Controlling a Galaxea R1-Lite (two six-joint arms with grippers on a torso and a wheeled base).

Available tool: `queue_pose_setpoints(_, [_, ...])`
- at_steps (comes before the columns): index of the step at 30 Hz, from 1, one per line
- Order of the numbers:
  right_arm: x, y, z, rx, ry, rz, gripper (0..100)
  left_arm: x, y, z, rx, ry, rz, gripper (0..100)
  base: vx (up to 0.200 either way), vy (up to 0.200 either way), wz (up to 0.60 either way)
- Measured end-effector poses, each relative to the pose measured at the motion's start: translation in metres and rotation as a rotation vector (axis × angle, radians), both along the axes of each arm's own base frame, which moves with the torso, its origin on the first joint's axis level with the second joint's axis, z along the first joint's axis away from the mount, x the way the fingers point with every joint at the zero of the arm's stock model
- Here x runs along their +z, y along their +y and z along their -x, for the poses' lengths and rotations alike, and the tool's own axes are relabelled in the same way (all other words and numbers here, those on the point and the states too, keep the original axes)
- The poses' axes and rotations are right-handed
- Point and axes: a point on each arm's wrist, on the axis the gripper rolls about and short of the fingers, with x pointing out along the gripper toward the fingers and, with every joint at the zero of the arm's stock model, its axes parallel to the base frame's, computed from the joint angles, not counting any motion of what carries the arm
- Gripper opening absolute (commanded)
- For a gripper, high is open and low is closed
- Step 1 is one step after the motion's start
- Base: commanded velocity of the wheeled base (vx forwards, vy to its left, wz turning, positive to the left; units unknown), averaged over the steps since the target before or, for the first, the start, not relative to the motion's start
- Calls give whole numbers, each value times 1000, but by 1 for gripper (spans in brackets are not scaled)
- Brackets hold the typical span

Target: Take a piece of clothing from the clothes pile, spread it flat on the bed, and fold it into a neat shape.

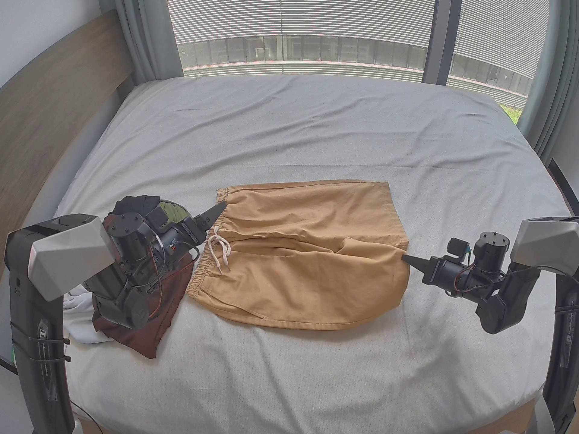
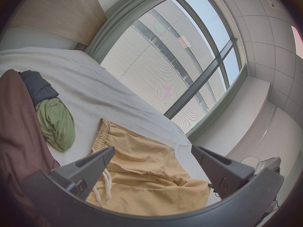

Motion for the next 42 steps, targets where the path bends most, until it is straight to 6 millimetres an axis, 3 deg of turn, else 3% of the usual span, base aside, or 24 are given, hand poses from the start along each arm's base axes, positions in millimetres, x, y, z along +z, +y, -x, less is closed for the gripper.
queue_pose_setpoints(4, [-10,-15,9,-36,54,20,0,0,-1,0,-3,1,0,100,0,0,0])
queue_pose_setpoints(10, [-33,-20,18,-36,116,69,0,-2,-2,0,-6,4,-2,100,0,0,0])
queue_pose_setpoints(17, [-62,-11,26,-3,187,98,0,-3,-3,0,-7,6,-2,100,0,0,0])
queue_pose_setpoints(30, [-72,-20,29,-26,223,97,0,-3,-3,0,-9,7,-3,100,0,0,0])
queue_pose_setpoints(31, [-71,-21,30,-29,225,97,100,-3,-3,0,-8,7,-2,100,0,0,0])
queue_pose_setpoints(42, [-53,-27,40,-20,160,89,100,-3,-3,0,-7,6,-2,100,0,0,0])
